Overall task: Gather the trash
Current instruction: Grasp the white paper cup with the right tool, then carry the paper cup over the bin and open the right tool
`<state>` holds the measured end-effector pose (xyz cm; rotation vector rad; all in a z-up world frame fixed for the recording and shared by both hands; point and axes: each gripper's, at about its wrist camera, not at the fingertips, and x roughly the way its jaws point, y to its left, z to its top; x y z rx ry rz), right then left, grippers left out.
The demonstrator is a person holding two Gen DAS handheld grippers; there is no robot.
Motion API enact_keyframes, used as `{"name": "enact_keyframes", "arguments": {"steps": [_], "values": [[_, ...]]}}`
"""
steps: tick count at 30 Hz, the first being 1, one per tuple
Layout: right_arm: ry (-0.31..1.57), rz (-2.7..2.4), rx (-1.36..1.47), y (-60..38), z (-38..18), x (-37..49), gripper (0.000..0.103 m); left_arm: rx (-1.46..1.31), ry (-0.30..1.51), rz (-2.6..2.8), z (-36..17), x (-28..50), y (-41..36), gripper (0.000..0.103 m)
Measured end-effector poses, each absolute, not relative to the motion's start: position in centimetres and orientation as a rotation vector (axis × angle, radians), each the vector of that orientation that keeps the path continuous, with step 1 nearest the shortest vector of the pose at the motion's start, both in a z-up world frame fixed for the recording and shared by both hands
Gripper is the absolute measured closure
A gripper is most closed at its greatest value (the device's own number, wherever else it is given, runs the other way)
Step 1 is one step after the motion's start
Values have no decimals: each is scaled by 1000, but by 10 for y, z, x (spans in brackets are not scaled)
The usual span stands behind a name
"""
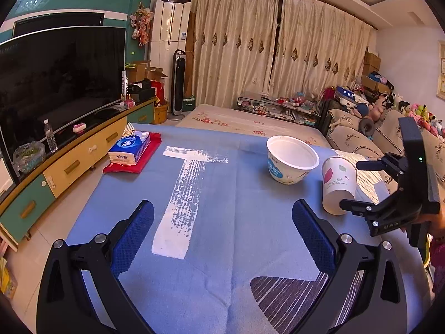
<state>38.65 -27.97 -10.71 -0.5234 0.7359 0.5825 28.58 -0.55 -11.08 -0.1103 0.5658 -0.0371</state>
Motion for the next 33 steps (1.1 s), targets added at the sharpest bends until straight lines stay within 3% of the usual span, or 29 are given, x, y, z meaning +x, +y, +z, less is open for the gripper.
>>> {"name": "enact_keyframes", "arguments": {"steps": [7,8,9,23,33], "values": [[859,618,-437,-276,-117,410,7,-101,571,-44,-112,286,-7,5],[856,613,-415,-279,-117,409,9,-100,571,-44,-111,287,-7,5],[851,603,-402,-281,-116,408,21,-99,573,-46,-112,287,-8,5],[747,482,-223,-330,-86,326,21,-90,574,-57,-114,286,-13,5],[683,251,-100,-416,-67,262,21,-58,574,-82,-115,282,-25,5]]}}
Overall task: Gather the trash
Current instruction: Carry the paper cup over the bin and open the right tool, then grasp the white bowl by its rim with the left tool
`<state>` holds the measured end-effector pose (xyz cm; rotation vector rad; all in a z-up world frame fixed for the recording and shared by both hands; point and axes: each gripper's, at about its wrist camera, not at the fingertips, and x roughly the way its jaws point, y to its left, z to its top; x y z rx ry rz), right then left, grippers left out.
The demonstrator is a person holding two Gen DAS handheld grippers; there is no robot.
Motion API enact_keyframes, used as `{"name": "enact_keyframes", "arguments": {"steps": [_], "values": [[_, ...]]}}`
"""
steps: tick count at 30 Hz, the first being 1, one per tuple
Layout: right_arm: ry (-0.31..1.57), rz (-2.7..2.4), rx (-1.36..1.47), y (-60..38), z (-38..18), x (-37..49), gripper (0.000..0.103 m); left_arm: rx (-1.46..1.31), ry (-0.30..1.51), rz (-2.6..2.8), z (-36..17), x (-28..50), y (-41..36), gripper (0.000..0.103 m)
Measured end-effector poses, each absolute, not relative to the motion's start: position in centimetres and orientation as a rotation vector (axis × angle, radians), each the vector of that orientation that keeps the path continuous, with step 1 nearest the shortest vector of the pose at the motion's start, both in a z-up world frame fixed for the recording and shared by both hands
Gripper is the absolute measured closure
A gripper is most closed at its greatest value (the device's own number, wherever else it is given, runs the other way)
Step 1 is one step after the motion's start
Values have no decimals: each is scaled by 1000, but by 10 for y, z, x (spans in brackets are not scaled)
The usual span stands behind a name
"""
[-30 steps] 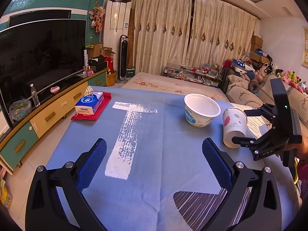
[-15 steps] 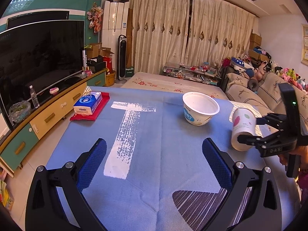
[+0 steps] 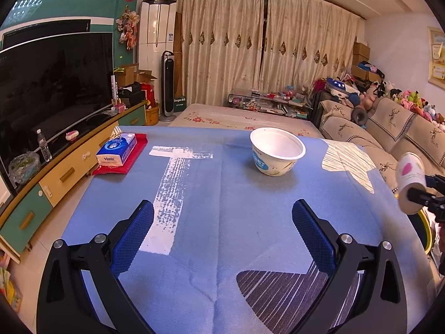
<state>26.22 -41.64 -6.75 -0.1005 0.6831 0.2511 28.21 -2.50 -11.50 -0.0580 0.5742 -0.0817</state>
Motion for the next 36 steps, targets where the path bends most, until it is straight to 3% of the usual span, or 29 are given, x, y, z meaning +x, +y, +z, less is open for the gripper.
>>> {"name": "enact_keyframes", "arguments": {"steps": [16,22,36], "values": [[817,-171,109,-565,-137,250,20,-30,587,-79,-120,286,-30,5],[863,-255,170,-582,-157,252,11,2,581,-90,-121,284,-39,5],[778,-203,147,-565,-124,218,9,87,666,-271,-90,316,-105,5]]}}
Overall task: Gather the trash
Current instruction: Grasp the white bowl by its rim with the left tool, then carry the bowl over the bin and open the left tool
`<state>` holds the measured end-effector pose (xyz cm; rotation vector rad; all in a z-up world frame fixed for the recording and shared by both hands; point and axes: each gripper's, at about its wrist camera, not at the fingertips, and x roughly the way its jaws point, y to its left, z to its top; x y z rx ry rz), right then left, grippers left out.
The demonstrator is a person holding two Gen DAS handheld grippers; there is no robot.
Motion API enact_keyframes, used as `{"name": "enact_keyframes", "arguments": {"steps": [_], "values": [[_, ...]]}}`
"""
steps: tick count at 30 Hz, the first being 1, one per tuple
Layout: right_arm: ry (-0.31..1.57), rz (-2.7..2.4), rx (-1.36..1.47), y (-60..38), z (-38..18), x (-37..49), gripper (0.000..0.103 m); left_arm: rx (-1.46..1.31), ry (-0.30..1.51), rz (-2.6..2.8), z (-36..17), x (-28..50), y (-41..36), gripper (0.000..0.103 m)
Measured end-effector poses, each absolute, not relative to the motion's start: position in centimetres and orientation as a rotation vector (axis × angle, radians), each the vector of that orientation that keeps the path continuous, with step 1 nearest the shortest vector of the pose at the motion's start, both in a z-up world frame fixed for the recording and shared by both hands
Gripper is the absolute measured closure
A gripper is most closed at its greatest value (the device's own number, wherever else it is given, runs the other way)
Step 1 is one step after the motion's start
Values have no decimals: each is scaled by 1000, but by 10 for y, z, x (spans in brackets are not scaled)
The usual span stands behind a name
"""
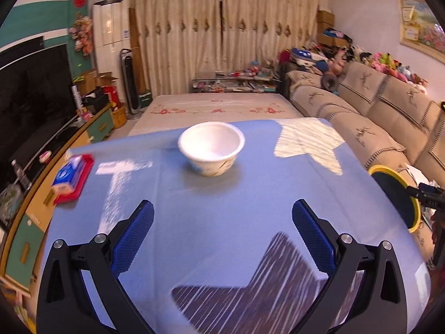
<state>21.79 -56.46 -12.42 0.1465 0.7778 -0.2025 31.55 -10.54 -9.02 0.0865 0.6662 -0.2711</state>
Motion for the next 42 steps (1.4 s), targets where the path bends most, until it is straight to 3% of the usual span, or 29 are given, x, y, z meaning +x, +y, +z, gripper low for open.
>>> {"name": "enact_keyframes", "arguments": {"steps": [5,13,23,26,32,42], "values": [[775,-191,145,-565,-121,201,9,127,696,-307,-81,364,-136,8],[778,-200,183,-576,-123,189,8,159,801,-257,-95,443,-161,33],[792,-191,202,-581,-132,186,8,246,894,-201,-129,474,-175,50],[794,-188,207,-581,-134,184,8,257,911,-201,-134,479,-176,60],[791,-185,214,-582,-134,179,8,263,918,-222,-139,479,-178,91],[755,-192,239,-586,-128,151,8,293,804,-315,-101,426,-213,95]]}}
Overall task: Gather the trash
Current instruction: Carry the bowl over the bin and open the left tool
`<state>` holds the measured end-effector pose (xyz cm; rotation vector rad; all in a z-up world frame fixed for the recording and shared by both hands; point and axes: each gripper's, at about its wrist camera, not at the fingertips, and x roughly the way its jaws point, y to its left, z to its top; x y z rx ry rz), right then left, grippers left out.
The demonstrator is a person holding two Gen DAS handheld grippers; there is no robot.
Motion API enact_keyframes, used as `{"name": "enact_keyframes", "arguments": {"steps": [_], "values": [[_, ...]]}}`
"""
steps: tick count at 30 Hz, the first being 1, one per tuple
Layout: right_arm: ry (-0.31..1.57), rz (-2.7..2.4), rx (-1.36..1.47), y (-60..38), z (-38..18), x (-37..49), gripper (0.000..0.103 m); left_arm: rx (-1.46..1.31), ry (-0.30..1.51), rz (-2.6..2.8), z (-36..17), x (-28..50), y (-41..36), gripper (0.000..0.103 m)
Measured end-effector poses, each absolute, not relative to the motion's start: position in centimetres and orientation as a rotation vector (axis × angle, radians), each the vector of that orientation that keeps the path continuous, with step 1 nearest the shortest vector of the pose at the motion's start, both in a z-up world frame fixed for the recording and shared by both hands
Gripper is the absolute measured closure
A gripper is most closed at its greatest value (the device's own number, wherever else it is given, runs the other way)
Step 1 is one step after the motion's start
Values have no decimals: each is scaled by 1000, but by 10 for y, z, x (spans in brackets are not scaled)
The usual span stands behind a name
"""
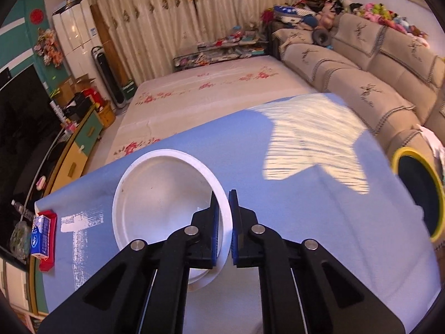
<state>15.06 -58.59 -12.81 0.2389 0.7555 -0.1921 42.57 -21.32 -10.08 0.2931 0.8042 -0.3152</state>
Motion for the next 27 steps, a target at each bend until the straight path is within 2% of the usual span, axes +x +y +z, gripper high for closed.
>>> {"name": "enact_keyframes", "arguments": {"steps": [7,12,19,27], "values": [[726,-248,262,-603,-125,112,8,325,722,-560,-52,348,-297,95],[698,-279,295,-621,-123,85,8,346,729,-760,-35,306,-380,95],[666,-315,352,-646,-126,53,8,392,785,-908,-55,272,-487,95],[683,-325,389,-663,-141,35,8,419,869,-934,-98,287,-571,95]]}}
